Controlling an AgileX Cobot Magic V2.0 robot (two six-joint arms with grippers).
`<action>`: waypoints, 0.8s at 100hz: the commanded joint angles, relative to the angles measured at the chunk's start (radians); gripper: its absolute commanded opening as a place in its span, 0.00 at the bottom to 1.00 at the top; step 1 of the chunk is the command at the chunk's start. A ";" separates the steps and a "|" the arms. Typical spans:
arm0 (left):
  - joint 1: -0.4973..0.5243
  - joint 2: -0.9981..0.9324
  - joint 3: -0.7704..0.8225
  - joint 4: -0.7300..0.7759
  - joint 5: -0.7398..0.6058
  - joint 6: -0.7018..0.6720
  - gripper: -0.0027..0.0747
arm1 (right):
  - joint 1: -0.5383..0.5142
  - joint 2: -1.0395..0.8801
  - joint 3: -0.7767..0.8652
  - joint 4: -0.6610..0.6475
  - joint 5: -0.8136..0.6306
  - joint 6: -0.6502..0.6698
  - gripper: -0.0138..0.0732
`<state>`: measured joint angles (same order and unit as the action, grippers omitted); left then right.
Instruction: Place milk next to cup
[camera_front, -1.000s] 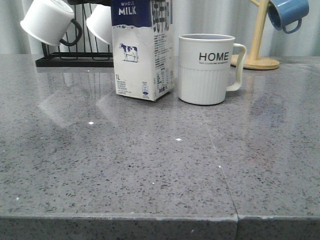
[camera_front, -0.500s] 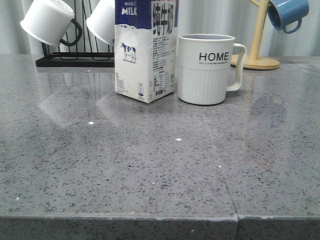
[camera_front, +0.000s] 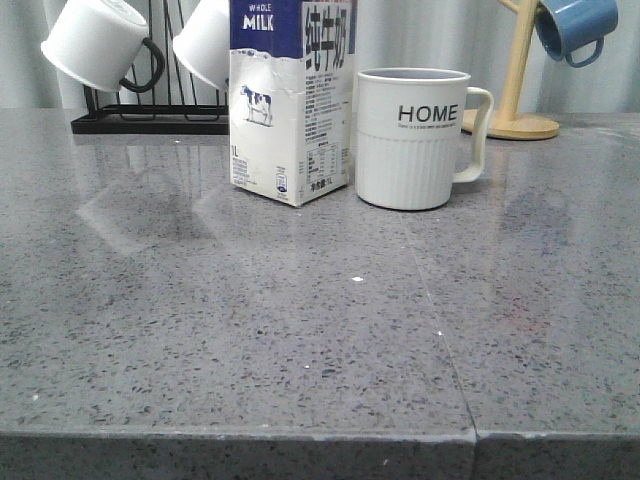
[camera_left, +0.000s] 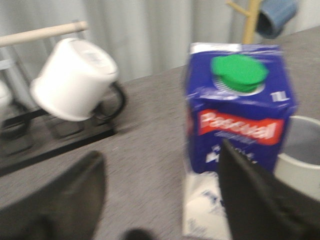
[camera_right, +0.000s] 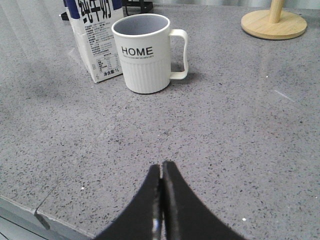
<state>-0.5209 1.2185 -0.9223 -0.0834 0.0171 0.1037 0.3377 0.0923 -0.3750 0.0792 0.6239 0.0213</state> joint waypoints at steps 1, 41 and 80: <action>0.068 -0.078 -0.012 0.001 0.009 -0.001 0.33 | -0.004 0.012 -0.025 -0.003 -0.069 -0.004 0.08; 0.360 -0.346 0.145 0.001 0.142 -0.001 0.01 | -0.004 0.012 -0.025 -0.003 -0.069 -0.004 0.08; 0.477 -0.670 0.429 -0.008 0.142 -0.001 0.01 | -0.004 0.012 -0.025 -0.003 -0.069 -0.004 0.08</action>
<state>-0.0550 0.6057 -0.5181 -0.0787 0.2239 0.1051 0.3377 0.0923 -0.3750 0.0792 0.6239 0.0213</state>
